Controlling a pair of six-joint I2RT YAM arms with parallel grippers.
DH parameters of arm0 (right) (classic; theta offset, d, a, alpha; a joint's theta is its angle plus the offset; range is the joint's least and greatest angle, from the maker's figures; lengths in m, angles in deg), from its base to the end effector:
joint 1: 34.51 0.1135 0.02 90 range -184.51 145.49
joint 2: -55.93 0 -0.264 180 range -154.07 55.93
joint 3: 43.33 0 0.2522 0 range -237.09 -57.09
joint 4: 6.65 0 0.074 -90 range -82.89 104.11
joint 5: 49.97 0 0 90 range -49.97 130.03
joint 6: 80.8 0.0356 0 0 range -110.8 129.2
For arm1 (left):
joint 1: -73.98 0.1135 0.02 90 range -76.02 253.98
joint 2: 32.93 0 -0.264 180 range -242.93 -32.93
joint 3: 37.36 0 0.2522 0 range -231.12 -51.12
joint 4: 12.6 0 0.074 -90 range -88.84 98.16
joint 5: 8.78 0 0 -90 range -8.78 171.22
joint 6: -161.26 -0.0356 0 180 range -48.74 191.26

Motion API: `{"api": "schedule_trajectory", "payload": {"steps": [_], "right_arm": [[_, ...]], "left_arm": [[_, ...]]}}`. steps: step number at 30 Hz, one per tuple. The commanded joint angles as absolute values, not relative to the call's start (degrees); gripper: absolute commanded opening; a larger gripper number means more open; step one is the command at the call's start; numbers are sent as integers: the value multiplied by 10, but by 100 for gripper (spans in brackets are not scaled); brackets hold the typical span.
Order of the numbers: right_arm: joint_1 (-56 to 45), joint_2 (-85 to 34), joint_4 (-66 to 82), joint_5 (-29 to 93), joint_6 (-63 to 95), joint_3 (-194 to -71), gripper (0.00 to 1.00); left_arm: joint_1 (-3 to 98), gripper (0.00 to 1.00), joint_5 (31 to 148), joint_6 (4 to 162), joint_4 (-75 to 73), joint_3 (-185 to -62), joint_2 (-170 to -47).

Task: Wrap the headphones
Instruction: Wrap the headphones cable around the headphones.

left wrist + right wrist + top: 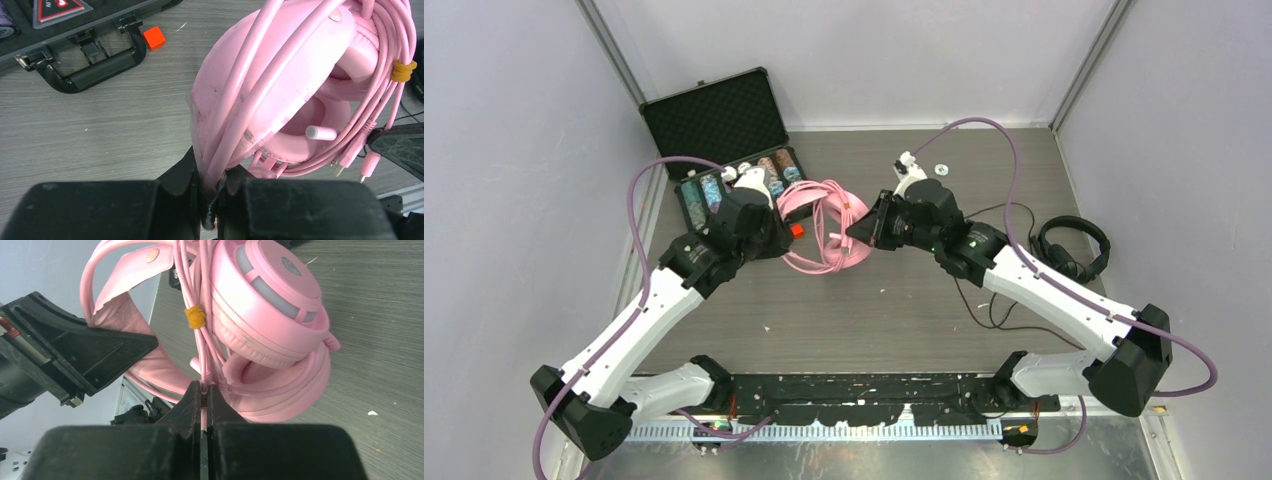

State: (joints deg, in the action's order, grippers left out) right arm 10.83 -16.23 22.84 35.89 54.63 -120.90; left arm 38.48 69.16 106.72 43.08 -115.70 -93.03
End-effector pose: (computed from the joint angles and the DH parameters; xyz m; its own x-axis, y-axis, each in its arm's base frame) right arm 0.2021 0.2082 0.3439 -0.7397 0.2624 -0.6197 -0.3261 0.6658 0.6711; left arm 0.1788 -0.1184 0.3551 -0.6542 -0.2302 -0.7204 0.0654 0.9317 -0.3572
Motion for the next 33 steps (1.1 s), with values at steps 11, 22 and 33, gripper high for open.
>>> {"api": "schedule_trajectory", "payload": {"steps": [11,22,33], "right_arm": [[169,-132,196,449,556,-1158,0],[169,-130,218,474,551,-1173,9],[169,-55,235,472,569,-1166,21]], "left_arm": [[402,0,734,1175,280,-1142,-897],[407,0,777,1154,256,-1131,-903],[408,0,785,1125,280,-1135,-916]]}}
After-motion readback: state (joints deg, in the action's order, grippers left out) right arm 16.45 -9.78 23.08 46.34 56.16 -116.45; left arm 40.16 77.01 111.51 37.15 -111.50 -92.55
